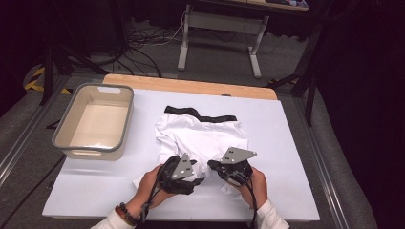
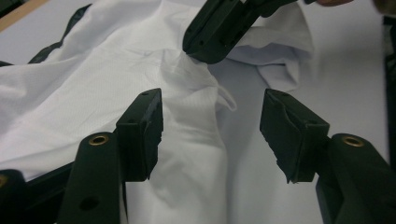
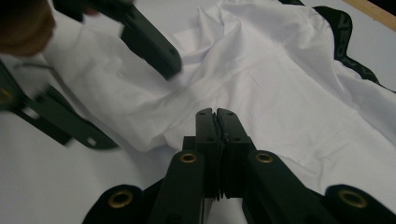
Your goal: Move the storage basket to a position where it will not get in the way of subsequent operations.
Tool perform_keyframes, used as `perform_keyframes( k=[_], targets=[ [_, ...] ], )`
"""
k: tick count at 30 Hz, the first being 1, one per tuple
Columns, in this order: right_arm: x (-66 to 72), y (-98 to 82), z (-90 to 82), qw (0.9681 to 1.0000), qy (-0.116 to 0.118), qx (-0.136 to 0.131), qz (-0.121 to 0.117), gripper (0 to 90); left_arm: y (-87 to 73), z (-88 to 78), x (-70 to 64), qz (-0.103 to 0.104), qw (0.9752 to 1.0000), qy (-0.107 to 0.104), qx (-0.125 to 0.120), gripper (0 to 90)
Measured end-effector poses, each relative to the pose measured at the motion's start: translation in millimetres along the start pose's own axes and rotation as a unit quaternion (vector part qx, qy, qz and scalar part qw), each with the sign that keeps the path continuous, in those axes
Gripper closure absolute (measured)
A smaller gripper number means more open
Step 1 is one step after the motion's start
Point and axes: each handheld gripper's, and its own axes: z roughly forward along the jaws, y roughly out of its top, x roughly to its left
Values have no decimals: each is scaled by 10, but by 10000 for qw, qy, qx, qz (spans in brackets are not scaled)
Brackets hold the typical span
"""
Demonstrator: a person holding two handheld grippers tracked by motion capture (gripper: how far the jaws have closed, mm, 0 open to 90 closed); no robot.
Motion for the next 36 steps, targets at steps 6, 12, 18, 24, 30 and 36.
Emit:
perform_keyframes(
  k=[6,12,18,24,30,36],
  targets=[
    [-56,-23,20,9993,-116,-244,256,836,-13,340,82,-152,9991,-301,258,426],
    [-121,-130,-63,9975,-419,-377,431,708,-31,477,99,-134,9982,-279,514,483],
    [-253,-329,-435,9915,-888,-663,678,581,-49,527,129,-142,9977,-200,627,546],
    [-371,-520,-594,9868,-1170,-613,936,520,-26,515,96,150,9973,83,711,729],
    [-407,-657,-645,9840,-1438,-393,974,505,-2,396,112,350,9967,504,531,853],
    [-445,-737,-648,9828,-1512,-255,1028,471,-74,56,368,25,9946,1021,189,859]
  ],
)
